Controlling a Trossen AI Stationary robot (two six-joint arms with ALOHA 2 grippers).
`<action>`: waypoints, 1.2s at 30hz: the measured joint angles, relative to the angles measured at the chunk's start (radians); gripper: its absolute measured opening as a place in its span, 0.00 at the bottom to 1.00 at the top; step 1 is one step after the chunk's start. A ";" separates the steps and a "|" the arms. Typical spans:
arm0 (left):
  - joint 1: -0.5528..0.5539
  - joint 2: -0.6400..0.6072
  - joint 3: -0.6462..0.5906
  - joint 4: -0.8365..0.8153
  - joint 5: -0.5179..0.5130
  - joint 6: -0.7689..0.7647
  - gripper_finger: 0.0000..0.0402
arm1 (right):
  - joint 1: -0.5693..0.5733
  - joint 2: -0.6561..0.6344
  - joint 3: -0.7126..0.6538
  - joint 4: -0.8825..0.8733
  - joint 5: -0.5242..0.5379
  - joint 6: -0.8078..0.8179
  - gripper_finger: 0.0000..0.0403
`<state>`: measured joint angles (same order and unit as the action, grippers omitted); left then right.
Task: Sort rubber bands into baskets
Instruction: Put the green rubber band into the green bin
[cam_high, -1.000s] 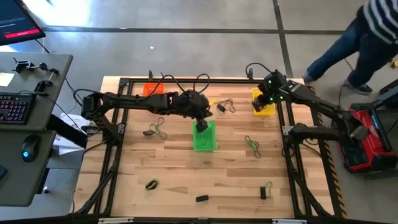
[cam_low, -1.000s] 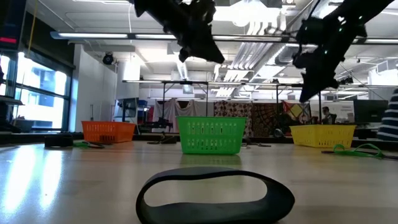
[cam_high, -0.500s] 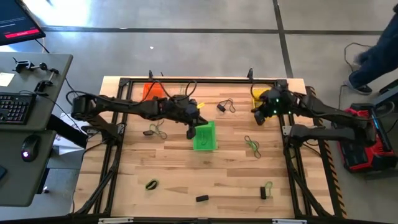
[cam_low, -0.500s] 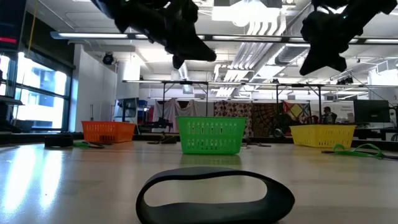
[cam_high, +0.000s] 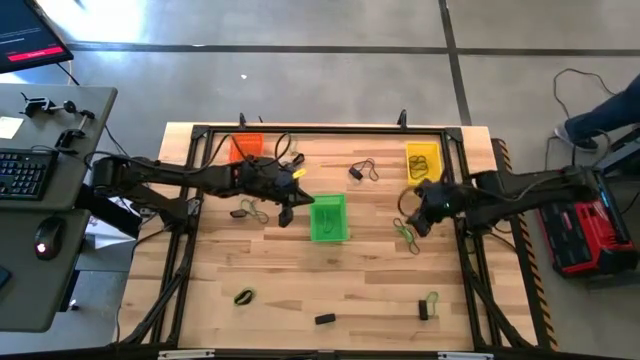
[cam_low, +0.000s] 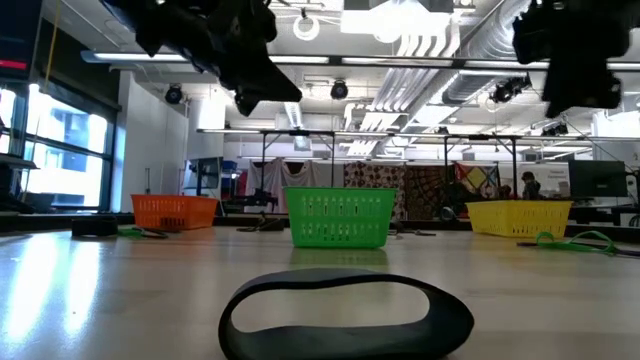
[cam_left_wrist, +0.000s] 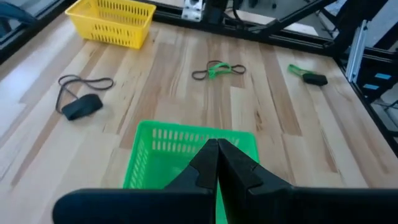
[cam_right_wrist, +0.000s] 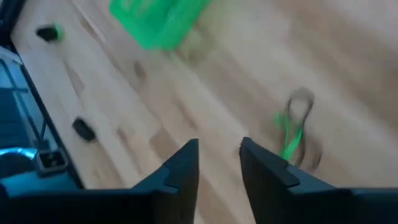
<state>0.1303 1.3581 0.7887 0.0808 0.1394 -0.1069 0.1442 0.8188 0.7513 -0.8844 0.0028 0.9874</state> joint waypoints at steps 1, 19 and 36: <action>0.000 -0.007 -0.009 0.001 0.000 -0.012 0.00 | 0.034 0.002 0.000 -0.014 -0.003 0.048 0.28; -0.021 -0.033 -0.023 -0.005 -0.079 -0.039 0.00 | 0.602 0.284 0.000 0.035 -0.108 0.208 0.34; -0.043 -0.033 -0.023 -0.008 -0.126 -0.075 0.00 | 0.801 0.640 -0.001 0.231 -0.074 0.119 0.34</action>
<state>0.0875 1.3247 0.7654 0.0731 0.0135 -0.1818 0.9450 1.4586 0.7506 -0.6536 -0.0708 1.1061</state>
